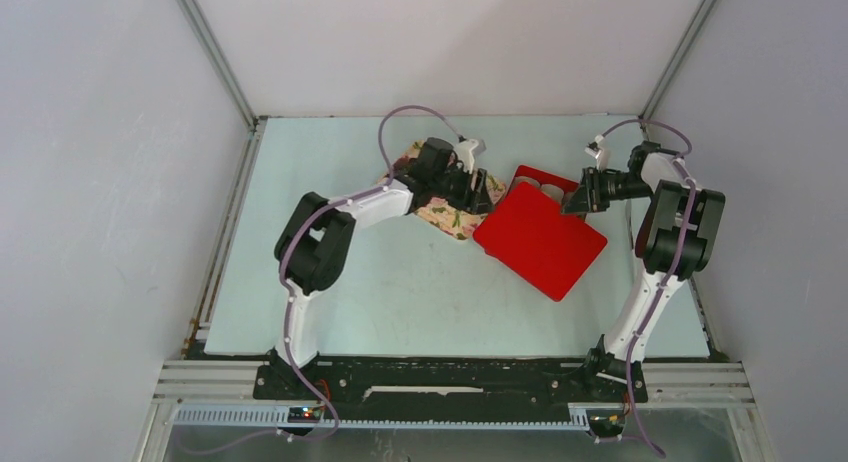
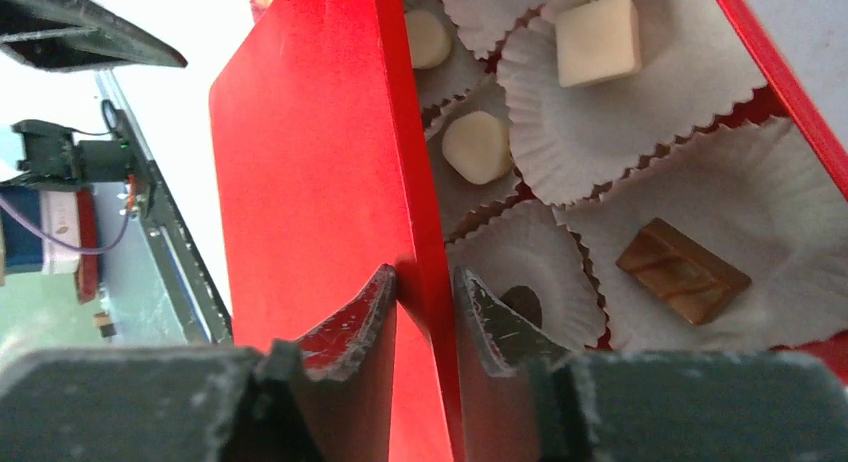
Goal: Pack the chocolate
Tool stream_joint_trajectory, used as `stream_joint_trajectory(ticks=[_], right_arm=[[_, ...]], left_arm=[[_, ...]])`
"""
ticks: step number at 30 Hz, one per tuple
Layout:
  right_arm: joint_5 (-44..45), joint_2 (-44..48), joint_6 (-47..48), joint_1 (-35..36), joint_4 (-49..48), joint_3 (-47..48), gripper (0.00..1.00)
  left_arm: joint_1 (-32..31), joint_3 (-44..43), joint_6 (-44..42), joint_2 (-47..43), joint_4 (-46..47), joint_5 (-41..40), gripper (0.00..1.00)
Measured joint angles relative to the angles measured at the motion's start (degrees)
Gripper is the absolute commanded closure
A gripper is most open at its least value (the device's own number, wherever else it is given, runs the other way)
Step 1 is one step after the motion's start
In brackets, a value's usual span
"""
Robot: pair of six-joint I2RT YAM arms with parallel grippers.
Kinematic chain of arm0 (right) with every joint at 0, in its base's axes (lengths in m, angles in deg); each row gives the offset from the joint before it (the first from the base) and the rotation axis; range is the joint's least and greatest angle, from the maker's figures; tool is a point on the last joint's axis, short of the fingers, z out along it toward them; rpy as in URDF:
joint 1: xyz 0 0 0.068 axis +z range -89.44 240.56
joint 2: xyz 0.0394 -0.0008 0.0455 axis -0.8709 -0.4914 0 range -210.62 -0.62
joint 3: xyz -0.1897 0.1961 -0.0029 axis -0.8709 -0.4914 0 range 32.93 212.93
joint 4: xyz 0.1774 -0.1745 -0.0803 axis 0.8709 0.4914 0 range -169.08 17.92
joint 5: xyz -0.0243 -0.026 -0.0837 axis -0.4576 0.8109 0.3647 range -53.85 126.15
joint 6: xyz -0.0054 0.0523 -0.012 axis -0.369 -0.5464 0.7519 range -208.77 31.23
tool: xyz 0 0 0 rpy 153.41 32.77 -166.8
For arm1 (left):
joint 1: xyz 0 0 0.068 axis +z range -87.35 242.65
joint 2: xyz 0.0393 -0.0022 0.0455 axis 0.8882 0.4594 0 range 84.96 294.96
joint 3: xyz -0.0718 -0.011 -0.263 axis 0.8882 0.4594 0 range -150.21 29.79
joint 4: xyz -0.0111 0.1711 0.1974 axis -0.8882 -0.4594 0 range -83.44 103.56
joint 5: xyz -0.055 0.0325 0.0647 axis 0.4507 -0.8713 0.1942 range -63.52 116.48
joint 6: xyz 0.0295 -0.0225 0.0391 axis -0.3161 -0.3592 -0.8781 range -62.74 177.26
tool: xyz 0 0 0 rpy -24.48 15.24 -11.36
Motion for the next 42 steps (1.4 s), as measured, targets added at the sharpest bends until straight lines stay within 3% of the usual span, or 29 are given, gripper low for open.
stream_joint_trajectory(ticks=[5, 12, 20, 26, 32, 38, 42], right_arm=[[-3.45, -2.54, -0.31, -0.83, 1.62, 2.16, 0.82], [-9.68, -5.97, -2.14, -4.85, 2.36, 3.48, 0.83], [-20.81, -8.96, -3.61, -11.10, 3.19, 2.60, 0.82], [-25.42, -9.51, 0.90, -13.86, 7.93, 2.27, 0.82], [-27.78, -9.53, 5.01, -14.05, 11.96, 2.27, 0.82], [-28.13, -9.53, 5.84, -14.10, 12.90, 2.27, 0.81], [-26.51, -9.29, -2.05, -14.01, 5.66, 0.09, 0.78]], left_arm=[[3.43, 6.78, 0.04, -5.55, 1.46, -0.15, 0.36], [4.92, 14.34, 0.11, -11.72, 4.37, 0.68, 0.36], [4.15, 17.70, 2.84, -11.85, 7.48, 2.64, 0.35], [1.77, 17.51, 6.29, -9.49, 9.38, 2.89, 0.33], [-0.72, 16.04, 16.70, -3.06, 12.87, 2.73, 0.30], [-3.48, 18.73, 31.15, -1.16, 27.80, 1.86, 0.29], [-5.44, 18.71, 38.49, 1.49, 35.54, 2.08, 0.30]])
